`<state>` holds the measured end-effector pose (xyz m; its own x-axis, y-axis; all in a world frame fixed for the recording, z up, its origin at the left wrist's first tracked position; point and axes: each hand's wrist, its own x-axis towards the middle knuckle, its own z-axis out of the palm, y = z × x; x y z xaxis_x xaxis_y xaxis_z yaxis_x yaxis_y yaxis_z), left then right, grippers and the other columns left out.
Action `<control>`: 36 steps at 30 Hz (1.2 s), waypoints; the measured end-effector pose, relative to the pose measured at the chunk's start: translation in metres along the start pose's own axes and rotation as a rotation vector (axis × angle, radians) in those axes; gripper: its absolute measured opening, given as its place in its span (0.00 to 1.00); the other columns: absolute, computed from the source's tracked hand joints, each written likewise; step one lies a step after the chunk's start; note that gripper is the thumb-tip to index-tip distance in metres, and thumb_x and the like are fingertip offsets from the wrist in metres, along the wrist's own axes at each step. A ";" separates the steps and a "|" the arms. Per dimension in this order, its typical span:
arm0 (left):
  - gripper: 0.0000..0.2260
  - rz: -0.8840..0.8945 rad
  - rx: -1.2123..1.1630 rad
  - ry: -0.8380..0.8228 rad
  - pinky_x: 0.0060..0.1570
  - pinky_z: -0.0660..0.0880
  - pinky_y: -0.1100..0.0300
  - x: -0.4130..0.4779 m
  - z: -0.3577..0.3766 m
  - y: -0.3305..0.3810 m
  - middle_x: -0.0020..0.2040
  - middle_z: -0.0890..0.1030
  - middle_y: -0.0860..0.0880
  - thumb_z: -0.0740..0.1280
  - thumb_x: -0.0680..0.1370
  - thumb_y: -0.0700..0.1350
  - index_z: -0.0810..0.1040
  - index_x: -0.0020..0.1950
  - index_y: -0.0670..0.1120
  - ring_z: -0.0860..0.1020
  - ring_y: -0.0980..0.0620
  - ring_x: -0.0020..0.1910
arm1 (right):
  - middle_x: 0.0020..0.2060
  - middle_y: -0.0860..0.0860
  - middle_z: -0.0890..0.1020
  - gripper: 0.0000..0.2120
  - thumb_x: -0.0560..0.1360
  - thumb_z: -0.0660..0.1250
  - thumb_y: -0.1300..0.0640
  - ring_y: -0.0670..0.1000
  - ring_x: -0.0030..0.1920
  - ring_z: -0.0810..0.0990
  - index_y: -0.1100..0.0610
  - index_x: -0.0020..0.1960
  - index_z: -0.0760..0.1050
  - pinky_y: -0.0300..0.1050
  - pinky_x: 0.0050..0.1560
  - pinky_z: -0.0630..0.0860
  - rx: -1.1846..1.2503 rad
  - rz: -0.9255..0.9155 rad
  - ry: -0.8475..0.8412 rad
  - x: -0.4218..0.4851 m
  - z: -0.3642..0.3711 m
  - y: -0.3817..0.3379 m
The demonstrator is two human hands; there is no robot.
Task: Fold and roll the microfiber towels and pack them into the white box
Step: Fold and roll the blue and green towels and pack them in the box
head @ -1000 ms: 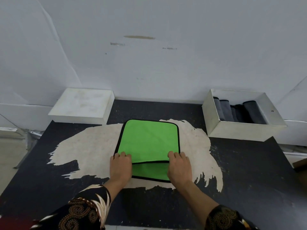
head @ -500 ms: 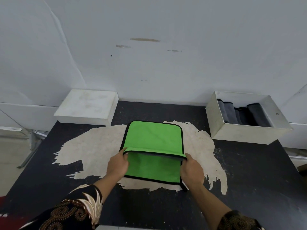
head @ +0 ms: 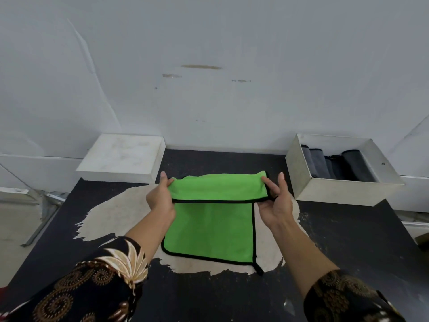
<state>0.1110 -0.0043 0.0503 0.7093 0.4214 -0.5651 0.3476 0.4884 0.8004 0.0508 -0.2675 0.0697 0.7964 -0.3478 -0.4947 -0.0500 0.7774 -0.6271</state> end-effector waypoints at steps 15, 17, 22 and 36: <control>0.13 -0.327 0.687 -0.308 0.32 0.80 0.51 0.005 -0.006 0.004 0.52 0.79 0.39 0.54 0.80 0.29 0.74 0.58 0.39 0.79 0.44 0.43 | 0.36 0.59 0.82 0.22 0.77 0.50 0.75 0.48 0.22 0.78 0.64 0.66 0.72 0.40 0.25 0.77 -0.408 0.265 -0.014 -0.009 -0.024 -0.019; 0.15 -0.325 0.740 -0.317 0.30 0.80 0.52 0.006 -0.010 0.002 0.59 0.76 0.38 0.52 0.80 0.28 0.75 0.57 0.40 0.79 0.43 0.45 | 0.31 0.58 0.80 0.23 0.76 0.49 0.77 0.47 0.18 0.74 0.64 0.66 0.70 0.41 0.24 0.75 -0.429 0.282 0.000 -0.018 -0.028 -0.024; 0.15 -0.322 0.740 -0.408 0.43 0.78 0.49 -0.003 -0.005 -0.001 0.61 0.78 0.36 0.55 0.77 0.30 0.79 0.53 0.39 0.79 0.40 0.50 | 0.34 0.55 0.82 0.20 0.73 0.50 0.78 0.46 0.18 0.73 0.59 0.52 0.74 0.44 0.32 0.73 -0.480 0.274 0.036 -0.021 -0.045 -0.028; 0.18 -0.055 0.704 -0.624 0.45 0.80 0.52 -0.059 0.067 -0.025 0.63 0.78 0.40 0.59 0.80 0.31 0.78 0.65 0.46 0.81 0.45 0.49 | 0.53 0.61 0.83 0.25 0.70 0.53 0.74 0.54 0.43 0.80 0.61 0.58 0.81 0.43 0.36 0.80 -0.429 0.054 0.083 -0.045 -0.096 -0.091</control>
<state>0.1012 -0.0922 0.0767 0.8105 -0.1734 -0.5594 0.5363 -0.1644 0.8279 -0.0382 -0.3729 0.0916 0.7354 -0.3676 -0.5693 -0.3496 0.5138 -0.7834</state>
